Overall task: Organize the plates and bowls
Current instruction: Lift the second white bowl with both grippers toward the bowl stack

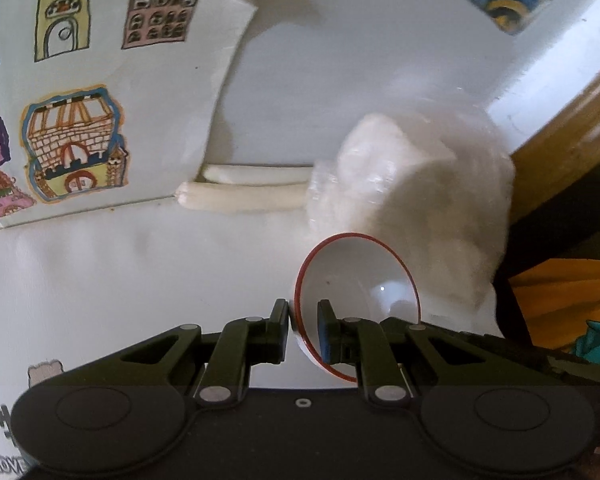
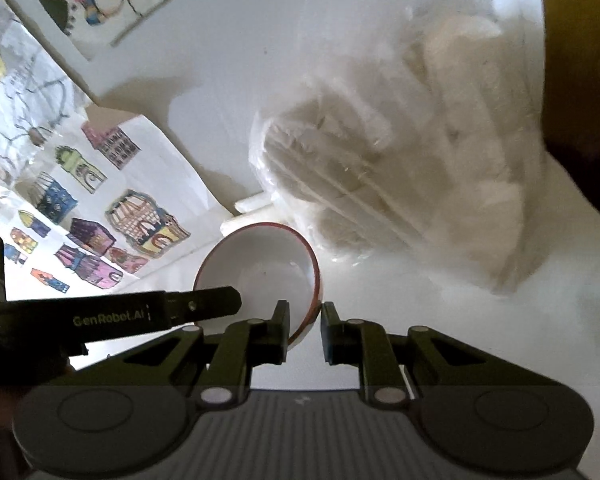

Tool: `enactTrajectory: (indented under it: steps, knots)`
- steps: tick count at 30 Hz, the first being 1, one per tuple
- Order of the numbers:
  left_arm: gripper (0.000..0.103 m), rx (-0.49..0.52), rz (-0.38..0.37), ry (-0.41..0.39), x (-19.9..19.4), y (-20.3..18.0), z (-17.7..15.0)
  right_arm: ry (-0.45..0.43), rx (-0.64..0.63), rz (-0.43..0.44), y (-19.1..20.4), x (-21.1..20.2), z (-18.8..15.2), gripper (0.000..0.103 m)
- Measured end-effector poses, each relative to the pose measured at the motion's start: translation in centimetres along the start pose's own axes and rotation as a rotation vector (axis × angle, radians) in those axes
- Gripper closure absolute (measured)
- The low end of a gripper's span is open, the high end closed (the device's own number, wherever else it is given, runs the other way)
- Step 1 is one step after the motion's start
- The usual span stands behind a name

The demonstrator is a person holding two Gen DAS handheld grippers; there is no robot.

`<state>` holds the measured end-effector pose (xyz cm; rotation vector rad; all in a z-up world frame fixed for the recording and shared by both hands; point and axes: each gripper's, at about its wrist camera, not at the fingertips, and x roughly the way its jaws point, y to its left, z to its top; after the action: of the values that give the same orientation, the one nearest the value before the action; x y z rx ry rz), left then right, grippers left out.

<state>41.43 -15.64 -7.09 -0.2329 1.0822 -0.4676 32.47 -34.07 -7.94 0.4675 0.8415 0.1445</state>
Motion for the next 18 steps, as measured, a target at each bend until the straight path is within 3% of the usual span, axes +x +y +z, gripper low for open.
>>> enactTrajectory:
  steps: [18]
  knots:
    - [0.087,-0.014,-0.016,0.005,-3.7,-4.2,-5.8,-0.001,-0.018,0.033,-2.5,-6.5,-4.5,0.085]
